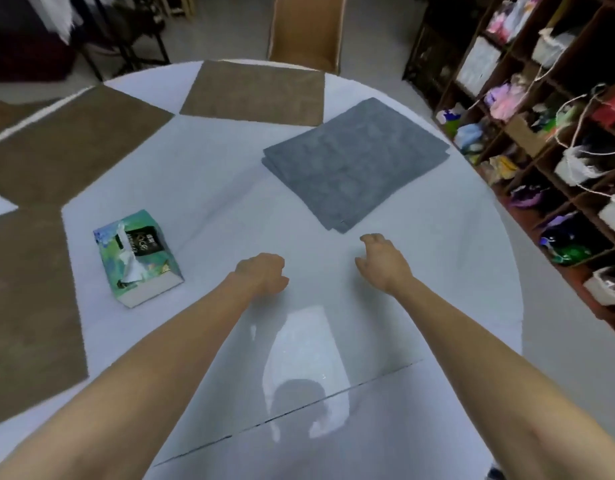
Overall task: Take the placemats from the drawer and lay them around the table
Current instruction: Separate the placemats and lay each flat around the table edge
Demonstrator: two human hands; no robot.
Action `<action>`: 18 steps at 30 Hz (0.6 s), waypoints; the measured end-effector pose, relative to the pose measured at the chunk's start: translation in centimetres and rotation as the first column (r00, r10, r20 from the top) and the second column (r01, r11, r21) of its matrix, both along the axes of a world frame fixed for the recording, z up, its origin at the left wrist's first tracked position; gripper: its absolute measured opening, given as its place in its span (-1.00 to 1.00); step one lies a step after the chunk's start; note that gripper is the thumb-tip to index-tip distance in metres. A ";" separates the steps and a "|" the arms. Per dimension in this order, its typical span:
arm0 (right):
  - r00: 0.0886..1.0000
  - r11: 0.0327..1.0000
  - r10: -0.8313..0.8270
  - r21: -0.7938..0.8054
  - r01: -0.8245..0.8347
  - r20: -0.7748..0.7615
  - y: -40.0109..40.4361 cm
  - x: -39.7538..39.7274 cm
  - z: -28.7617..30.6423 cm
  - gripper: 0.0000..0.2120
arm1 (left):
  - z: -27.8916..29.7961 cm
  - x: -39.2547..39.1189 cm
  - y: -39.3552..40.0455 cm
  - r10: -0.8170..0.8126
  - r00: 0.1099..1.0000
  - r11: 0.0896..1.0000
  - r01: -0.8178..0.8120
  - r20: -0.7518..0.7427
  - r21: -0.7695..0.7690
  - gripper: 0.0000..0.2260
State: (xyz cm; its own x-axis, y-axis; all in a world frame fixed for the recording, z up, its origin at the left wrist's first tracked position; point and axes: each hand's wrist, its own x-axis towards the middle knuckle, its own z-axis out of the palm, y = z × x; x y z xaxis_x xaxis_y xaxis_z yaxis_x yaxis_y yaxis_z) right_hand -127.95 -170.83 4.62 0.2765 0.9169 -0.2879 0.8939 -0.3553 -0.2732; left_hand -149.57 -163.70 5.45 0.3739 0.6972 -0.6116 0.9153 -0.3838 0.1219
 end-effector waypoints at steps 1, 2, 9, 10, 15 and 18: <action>0.999 0.999 0.037 0.011 -0.037 -0.002 1.9 1.1 -0.8 -0.55 | -0.8 1.2 0.9 0.058 0.998 0.998 -0.058 0.019 -0.015 -0.57; 0.998 0.998 0.067 0.021 -0.067 -0.002 3.8 2.1 -1.6 -0.54 | -1.7 2.4 1.6 0.119 0.992 0.992 -0.117 0.041 -0.035 -0.54; 0.948 0.951 0.310 -0.004 -0.310 0.066 14.1 5.2 -6.1 -0.29 | -7.0 6.0 1.3 0.338 0.940 0.941 -0.337 0.050 -0.032 -0.21; 0.925 0.930 0.368 -0.052 -0.364 0.099 14.8 5.1 -6.4 -0.22 | -7.1 5.8 1.4 0.341 0.939 0.940 -0.339 0.044 -0.050 -0.21; 0.777 0.822 0.567 -0.130 -0.554 0.275 17.3 5.3 -6.7 -0.28 | -7.4 5.7 2.3 0.353 0.935 0.931 -0.348 0.025 -0.107 -0.19; 0.608 0.705 0.660 -0.084 -0.704 0.441 17.6 5.9 -7.0 -0.43 | -7.3 5.7 2.0 0.352 0.936 0.932 -0.347 0.028 -0.104 -0.20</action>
